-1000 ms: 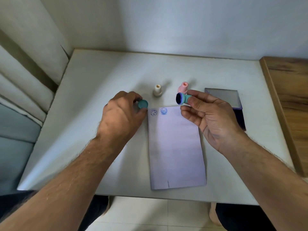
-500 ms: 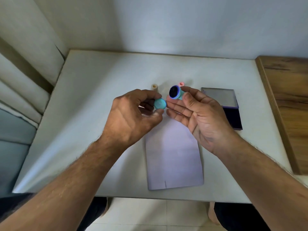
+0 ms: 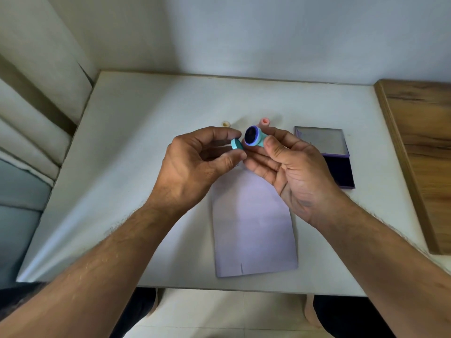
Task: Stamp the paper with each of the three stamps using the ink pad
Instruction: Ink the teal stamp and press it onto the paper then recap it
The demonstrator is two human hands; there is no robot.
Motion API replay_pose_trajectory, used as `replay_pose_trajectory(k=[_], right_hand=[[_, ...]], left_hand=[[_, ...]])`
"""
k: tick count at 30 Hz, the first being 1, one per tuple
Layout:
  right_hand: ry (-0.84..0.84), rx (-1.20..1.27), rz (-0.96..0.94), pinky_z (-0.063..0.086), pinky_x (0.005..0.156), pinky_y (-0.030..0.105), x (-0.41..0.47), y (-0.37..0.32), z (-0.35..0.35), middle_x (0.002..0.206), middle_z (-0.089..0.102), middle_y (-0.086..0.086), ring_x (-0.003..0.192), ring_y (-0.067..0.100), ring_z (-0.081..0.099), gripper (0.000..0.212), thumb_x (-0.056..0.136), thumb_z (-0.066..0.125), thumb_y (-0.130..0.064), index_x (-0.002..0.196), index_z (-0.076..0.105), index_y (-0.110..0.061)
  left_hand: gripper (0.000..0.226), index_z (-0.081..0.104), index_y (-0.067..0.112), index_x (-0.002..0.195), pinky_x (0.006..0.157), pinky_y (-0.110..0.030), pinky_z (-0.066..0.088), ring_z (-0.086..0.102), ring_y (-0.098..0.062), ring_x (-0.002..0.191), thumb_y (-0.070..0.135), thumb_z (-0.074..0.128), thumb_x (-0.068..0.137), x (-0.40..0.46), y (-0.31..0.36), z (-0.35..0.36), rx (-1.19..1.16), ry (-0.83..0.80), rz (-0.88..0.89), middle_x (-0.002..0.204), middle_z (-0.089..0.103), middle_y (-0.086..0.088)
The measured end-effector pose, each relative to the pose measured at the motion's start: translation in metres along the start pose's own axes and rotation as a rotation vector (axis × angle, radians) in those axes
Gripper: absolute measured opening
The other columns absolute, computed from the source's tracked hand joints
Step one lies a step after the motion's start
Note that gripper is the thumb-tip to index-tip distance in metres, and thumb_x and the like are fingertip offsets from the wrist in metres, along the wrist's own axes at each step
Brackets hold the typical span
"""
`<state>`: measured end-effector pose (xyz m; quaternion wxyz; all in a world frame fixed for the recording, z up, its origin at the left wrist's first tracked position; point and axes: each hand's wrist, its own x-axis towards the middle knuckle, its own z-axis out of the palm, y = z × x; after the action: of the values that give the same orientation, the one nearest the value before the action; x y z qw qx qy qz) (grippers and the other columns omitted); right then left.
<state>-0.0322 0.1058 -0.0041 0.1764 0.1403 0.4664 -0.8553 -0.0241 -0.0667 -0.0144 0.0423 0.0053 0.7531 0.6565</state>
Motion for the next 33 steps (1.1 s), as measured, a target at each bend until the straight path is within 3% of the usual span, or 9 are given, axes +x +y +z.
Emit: replay_pose_trajectory(k=[5, 11, 16, 21, 24, 29, 33], right_hand=[[0.061, -0.051, -0.031, 0.060, 0.079, 0.036, 0.001, 0.001, -0.003, 0.106, 0.073, 0.016, 0.094, 0.031, 0.073, 0.026, 0.096, 0.051, -0.003, 0.121, 0.060, -0.003], [0.061, -0.149, -0.057, 0.060, 0.077, 0.035, 0.001, 0.001, -0.005, 0.101, 0.075, 0.013, 0.092, 0.030, 0.073, 0.021, 0.094, 0.053, 0.000, 0.111, 0.065, -0.005], [0.051, -0.241, -0.080, 0.060, 0.075, 0.036, 0.000, 0.002, -0.006, 0.098, 0.076, 0.014, 0.087, 0.031, 0.074, 0.021, 0.092, 0.056, 0.003, 0.108, 0.067, -0.005], [0.024, -0.318, -0.109, 0.060, 0.071, 0.035, 0.000, 0.003, -0.007, 0.091, 0.076, 0.012, 0.083, 0.030, 0.074, 0.023, 0.087, 0.061, 0.006, 0.098, 0.071, -0.011], [-0.019, -0.367, -0.143, 0.061, 0.071, 0.036, -0.001, 0.003, -0.008, 0.092, 0.076, 0.010, 0.084, 0.029, 0.074, 0.025, 0.086, 0.061, 0.009, 0.096, 0.070, -0.012], [-0.053, -0.655, -0.359, 0.060, 0.069, 0.032, -0.001, 0.003, -0.010, 0.093, 0.076, 0.002, 0.087, 0.019, 0.073, 0.031, 0.081, 0.068, 0.009, 0.091, 0.069, -0.020], [-0.040, -1.066, -0.710, 0.058, 0.072, 0.024, -0.002, 0.002, -0.016, 0.096, 0.075, -0.002, 0.086, 0.009, 0.070, 0.023, 0.079, 0.075, -0.001, 0.096, 0.071, -0.016]], left_hand=[[0.031, 0.068, 0.022, 0.107, 0.094, -0.039, 0.053, 0.070, -0.018, 0.103, 0.020, 0.079, 0.078, -0.001, -0.003, 0.001, 0.048, -0.005, 0.032, 0.110, 0.072, 0.004], [0.032, 0.070, 0.022, 0.101, 0.089, -0.038, 0.056, 0.071, -0.018, 0.091, 0.016, 0.084, 0.073, 0.000, -0.002, 0.000, 0.065, 0.018, 0.047, 0.100, 0.073, -0.001], [0.042, 0.073, 0.022, 0.108, 0.093, -0.038, 0.054, 0.073, -0.014, 0.095, 0.024, 0.083, 0.067, 0.000, -0.001, 0.000, 0.005, 0.014, 0.026, 0.098, 0.077, 0.001], [0.040, 0.072, 0.024, 0.109, 0.098, -0.037, 0.051, 0.070, -0.010, 0.103, 0.021, 0.080, 0.070, 0.001, -0.001, 0.000, -0.022, -0.009, 0.014, 0.102, 0.076, 0.006], [0.034, 0.071, 0.022, 0.105, 0.092, -0.033, 0.054, 0.072, -0.011, 0.097, 0.011, 0.078, 0.074, 0.003, -0.001, 0.000, -0.042, -0.014, -0.006, 0.099, 0.077, 0.005], [0.029, 0.072, 0.016, 0.103, 0.081, -0.027, 0.057, 0.073, -0.018, 0.091, -0.001, 0.071, 0.079, 0.005, 0.000, -0.002, -0.115, -0.052, -0.078, 0.095, 0.077, 0.000], [0.023, 0.072, 0.009, 0.105, 0.080, -0.034, 0.059, 0.073, -0.027, 0.091, 0.000, 0.065, 0.086, 0.006, -0.001, -0.005, -0.177, -0.101, -0.158, 0.095, 0.077, -0.010]])
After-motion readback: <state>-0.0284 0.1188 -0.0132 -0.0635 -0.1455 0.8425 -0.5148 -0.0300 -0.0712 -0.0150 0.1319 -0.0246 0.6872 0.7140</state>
